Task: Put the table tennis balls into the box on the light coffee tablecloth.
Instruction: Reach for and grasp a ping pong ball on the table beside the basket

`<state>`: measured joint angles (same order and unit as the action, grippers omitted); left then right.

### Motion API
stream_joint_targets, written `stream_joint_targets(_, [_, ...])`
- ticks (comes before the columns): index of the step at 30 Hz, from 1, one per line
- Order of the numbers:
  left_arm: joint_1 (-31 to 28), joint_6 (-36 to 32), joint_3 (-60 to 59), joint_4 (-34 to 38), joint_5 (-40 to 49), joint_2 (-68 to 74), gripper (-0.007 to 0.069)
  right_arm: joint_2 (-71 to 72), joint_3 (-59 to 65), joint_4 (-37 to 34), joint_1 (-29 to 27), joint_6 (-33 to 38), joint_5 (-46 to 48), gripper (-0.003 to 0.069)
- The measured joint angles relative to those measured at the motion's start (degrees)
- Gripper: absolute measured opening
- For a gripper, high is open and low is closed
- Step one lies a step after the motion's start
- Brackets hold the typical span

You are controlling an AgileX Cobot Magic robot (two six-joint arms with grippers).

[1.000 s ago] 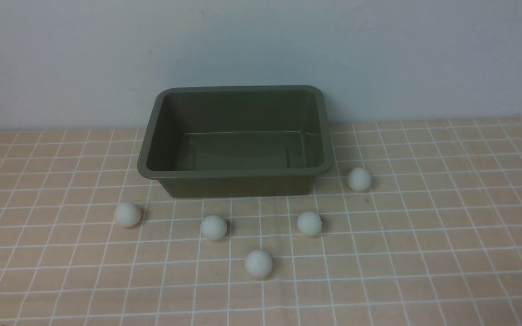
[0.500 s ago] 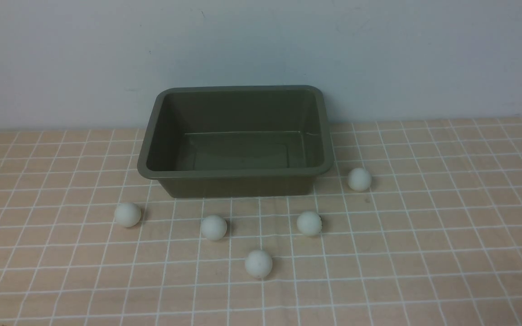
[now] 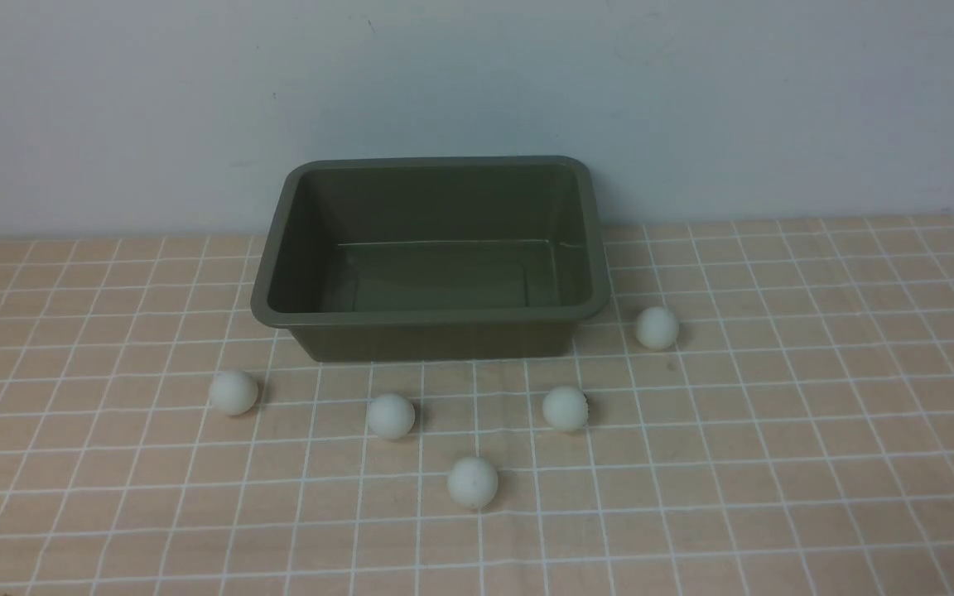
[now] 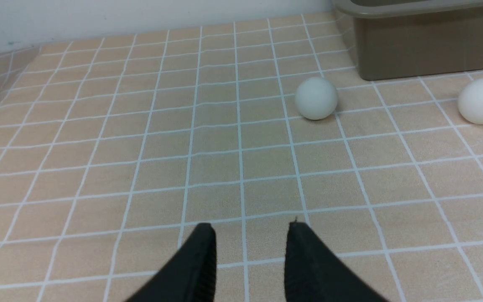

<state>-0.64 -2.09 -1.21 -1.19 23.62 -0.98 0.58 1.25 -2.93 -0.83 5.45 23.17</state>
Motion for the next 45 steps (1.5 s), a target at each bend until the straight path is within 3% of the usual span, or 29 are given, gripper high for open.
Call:
stream_joint_targets(9, [0.00, 0.00, 0.00, 0.00, 0.00, 0.00, 0.0183, 0.00, -0.50, -2.95, 0.00, -2.39, -6.12, 0.0536])
stream_joint_targets(24, [0.00, 0.00, 0.00, 0.00, 0.00, 0.00, 0.0183, 0.00, -25.72, -6.25, 0.00, -2.78, 17.42, 0.0536])
stream_joint_targets(45, [0.00, 0.00, 0.00, 0.00, 0.00, 0.00, 0.0183, 0.00, -26.34, -9.20, 0.00, -2.78, 18.94, 0.0536])
